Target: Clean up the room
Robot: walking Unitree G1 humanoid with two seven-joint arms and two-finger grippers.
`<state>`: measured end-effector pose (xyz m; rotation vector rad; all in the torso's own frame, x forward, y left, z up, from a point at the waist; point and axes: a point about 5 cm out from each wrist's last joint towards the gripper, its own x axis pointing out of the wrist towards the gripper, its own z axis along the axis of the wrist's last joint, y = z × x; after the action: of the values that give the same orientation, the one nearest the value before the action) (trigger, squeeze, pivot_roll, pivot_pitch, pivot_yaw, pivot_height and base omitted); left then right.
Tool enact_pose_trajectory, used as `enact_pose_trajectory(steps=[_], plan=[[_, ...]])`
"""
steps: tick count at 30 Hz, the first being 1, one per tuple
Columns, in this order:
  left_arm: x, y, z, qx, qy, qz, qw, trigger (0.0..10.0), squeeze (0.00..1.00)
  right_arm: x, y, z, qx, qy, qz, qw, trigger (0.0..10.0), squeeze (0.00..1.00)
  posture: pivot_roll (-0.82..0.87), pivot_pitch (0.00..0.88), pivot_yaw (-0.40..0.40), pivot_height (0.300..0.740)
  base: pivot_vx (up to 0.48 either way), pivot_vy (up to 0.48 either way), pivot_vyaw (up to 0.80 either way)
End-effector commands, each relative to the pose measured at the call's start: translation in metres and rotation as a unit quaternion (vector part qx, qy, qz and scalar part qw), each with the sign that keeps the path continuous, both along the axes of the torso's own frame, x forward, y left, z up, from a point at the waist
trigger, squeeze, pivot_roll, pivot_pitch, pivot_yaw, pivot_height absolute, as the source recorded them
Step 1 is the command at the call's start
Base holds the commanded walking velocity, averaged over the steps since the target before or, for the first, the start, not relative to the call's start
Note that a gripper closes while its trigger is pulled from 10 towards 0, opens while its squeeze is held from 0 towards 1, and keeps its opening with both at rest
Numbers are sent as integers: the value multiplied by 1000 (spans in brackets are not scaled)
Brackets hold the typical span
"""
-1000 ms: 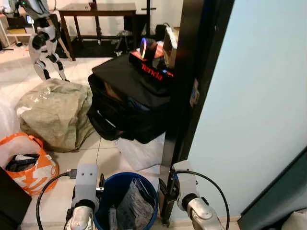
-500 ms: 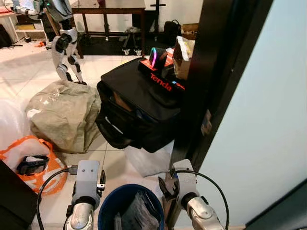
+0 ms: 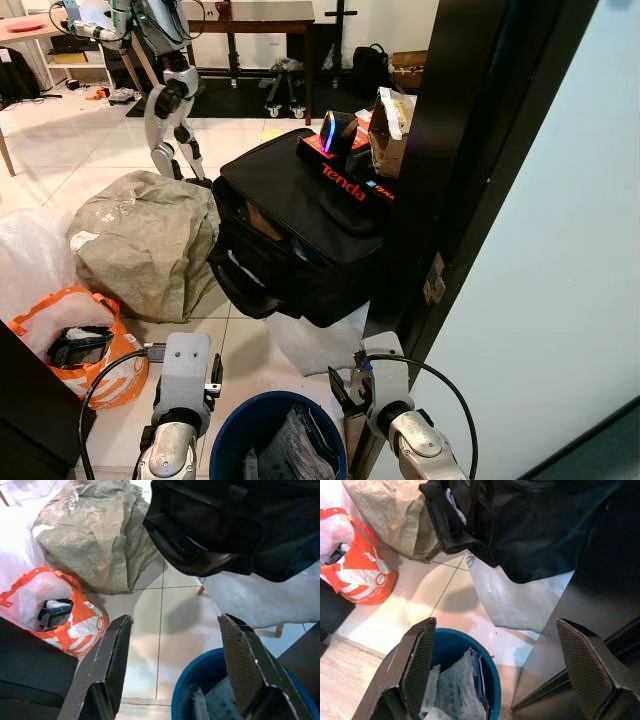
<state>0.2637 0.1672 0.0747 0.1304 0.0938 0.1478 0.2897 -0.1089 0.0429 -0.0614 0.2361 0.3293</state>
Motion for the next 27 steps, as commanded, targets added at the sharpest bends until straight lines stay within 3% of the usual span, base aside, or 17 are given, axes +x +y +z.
enact_pose_trajectory(steps=[1,15,22,27], plan=[[-3,0,-2,0,7,-3,1000,10000,0,-3,0,-2,8,0,-1,1000,10000,0,17,120,-4,740,0,0,0],[-3,-5,-4,-3,15,-22,1000,10000,0,-4,1,-2,10,-3,1,1000,10000,0,14,115,-2,740,0,0,0],[-3,-7,-4,11,17,-29,999,10000,0,-5,1,-2,10,-4,1,1000,10000,0,13,118,-1,740,0,-448,0],[-5,-6,-5,-2,19,-22,1000,10000,0,-6,1,-3,9,-3,1,1000,10000,0,13,124,-4,740,0,0,0]])
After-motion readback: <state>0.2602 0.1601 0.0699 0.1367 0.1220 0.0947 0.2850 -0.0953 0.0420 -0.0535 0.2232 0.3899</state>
